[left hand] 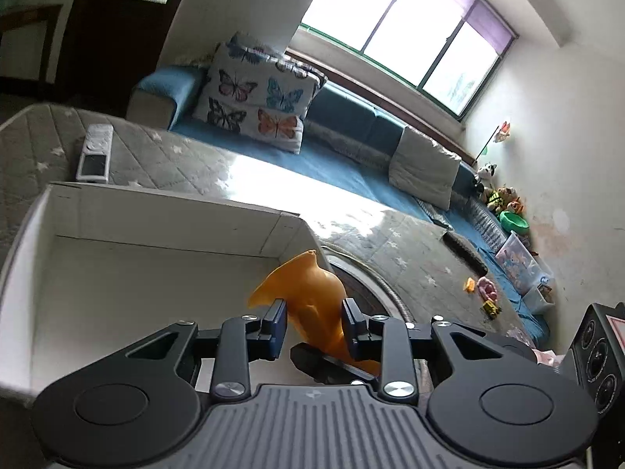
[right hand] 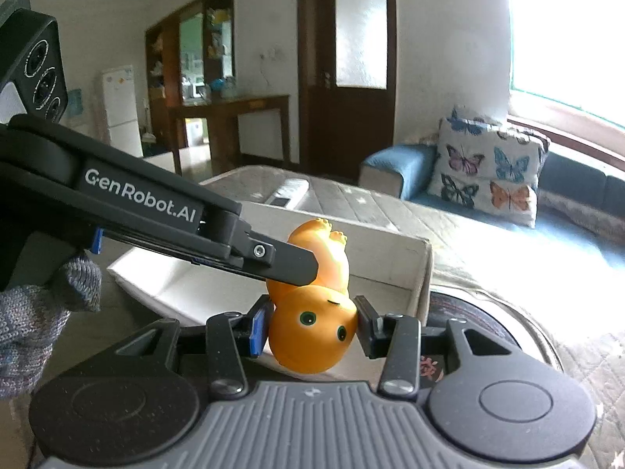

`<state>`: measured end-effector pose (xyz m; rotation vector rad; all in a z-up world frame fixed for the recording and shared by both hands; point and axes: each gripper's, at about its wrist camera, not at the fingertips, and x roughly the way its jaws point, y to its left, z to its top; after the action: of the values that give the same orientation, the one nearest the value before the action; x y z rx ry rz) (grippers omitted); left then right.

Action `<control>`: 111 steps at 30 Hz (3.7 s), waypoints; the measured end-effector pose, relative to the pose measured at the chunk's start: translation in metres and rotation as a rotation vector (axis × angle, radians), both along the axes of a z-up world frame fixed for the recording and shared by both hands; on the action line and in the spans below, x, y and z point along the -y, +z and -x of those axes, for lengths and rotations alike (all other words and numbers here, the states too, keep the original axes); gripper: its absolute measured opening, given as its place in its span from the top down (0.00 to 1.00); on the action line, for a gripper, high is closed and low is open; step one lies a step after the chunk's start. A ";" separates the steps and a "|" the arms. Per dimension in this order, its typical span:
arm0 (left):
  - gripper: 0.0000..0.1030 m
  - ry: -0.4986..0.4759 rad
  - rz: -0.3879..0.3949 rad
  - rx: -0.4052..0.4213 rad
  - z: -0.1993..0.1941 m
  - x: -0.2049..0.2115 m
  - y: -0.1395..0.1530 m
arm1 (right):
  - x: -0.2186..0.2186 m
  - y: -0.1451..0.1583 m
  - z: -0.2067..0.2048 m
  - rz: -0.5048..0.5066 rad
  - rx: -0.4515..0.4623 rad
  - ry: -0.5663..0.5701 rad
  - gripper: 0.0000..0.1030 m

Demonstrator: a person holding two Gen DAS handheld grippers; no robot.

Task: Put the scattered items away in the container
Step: 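Carry large duck in left tool into box while right tool carries small duck there, then open left tool releasing large duck while right tool releases small duck in box, then lower left tool onto yellow dinosaur figure and close its fingers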

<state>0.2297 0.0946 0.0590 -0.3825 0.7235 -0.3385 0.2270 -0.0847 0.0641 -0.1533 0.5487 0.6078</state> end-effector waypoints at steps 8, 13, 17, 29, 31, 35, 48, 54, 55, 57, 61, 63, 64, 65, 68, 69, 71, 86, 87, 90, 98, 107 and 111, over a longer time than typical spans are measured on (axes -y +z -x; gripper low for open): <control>0.69 -0.008 0.045 -0.090 -0.038 -0.008 -0.029 | -0.006 -0.028 -0.031 0.049 -0.070 -0.010 0.57; 0.70 -0.008 0.051 -0.120 -0.045 -0.012 -0.041 | -0.008 -0.036 -0.028 0.064 -0.072 -0.010 0.56; 0.70 -0.017 0.048 -0.126 -0.043 -0.010 -0.043 | -0.006 -0.032 -0.023 0.058 -0.056 -0.014 0.56; 0.69 -0.018 0.009 -0.066 -0.018 0.004 -0.022 | 0.023 -0.008 0.016 0.020 0.007 -0.045 0.55; 0.69 -0.021 -0.007 -0.052 -0.011 0.008 -0.017 | 0.028 -0.004 0.024 0.017 0.019 -0.049 0.52; 0.69 -0.022 -0.031 -0.030 0.005 0.015 -0.009 | 0.038 0.001 0.040 0.015 0.039 -0.058 0.46; 0.69 -0.029 -0.039 -0.014 0.058 0.033 -0.010 | 0.065 -0.008 0.087 0.029 0.033 -0.095 0.40; 0.69 -0.031 -0.041 -0.015 0.076 0.039 -0.014 | 0.074 -0.020 0.104 0.032 0.001 -0.105 0.39; 0.69 -0.032 -0.041 -0.014 0.078 0.040 -0.014 | 0.076 -0.022 0.107 0.029 -0.004 -0.108 0.38; 0.69 -0.033 -0.041 -0.013 0.083 0.043 -0.015 | 0.079 -0.026 0.113 0.023 -0.012 -0.116 0.38; 0.69 -0.047 -0.040 -0.019 0.090 0.051 -0.018 | 0.084 -0.033 0.122 0.014 -0.026 -0.134 0.31; 0.69 -0.055 -0.041 -0.025 0.093 0.056 -0.021 | 0.086 -0.036 0.125 0.011 -0.032 -0.140 0.31; 0.69 -0.059 -0.042 -0.030 0.094 0.058 -0.022 | 0.087 -0.037 0.127 0.009 -0.035 -0.143 0.31; 0.68 -0.064 -0.043 -0.036 0.095 0.060 -0.023 | 0.088 -0.038 0.129 0.008 -0.038 -0.145 0.31; 0.68 -0.079 -0.040 -0.052 0.096 0.067 -0.027 | 0.091 -0.043 0.133 0.006 -0.050 -0.150 0.31; 0.68 -0.084 -0.039 -0.058 0.097 0.069 -0.028 | 0.091 -0.044 0.134 0.006 -0.054 -0.151 0.31; 0.67 -0.093 -0.036 -0.069 0.098 0.074 -0.031 | 0.091 -0.048 0.137 0.007 -0.061 -0.154 0.31; 0.67 -0.126 -0.021 -0.143 0.092 0.097 -0.049 | 0.095 -0.064 0.141 0.009 -0.104 -0.174 0.32; 0.67 -0.126 -0.021 -0.148 0.091 0.098 -0.050 | 0.096 -0.064 0.140 0.009 -0.106 -0.174 0.33; 0.67 -0.125 -0.021 -0.164 0.087 0.101 -0.054 | 0.096 -0.066 0.139 0.007 -0.113 -0.173 0.38; 0.67 -0.132 -0.035 -0.190 0.079 0.109 -0.060 | 0.096 -0.067 0.139 -0.004 -0.119 -0.165 0.45; 0.66 -0.140 -0.031 -0.208 0.076 0.114 -0.066 | 0.103 -0.067 0.136 -0.019 -0.128 -0.174 0.57; 0.66 -0.140 -0.032 -0.211 0.076 0.115 -0.066 | 0.103 -0.067 0.137 -0.021 -0.127 -0.173 0.62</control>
<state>0.1539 -0.0205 -0.0067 -0.3405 0.9641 -0.4223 0.0902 -0.1873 -0.0026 -0.0467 0.6711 0.4566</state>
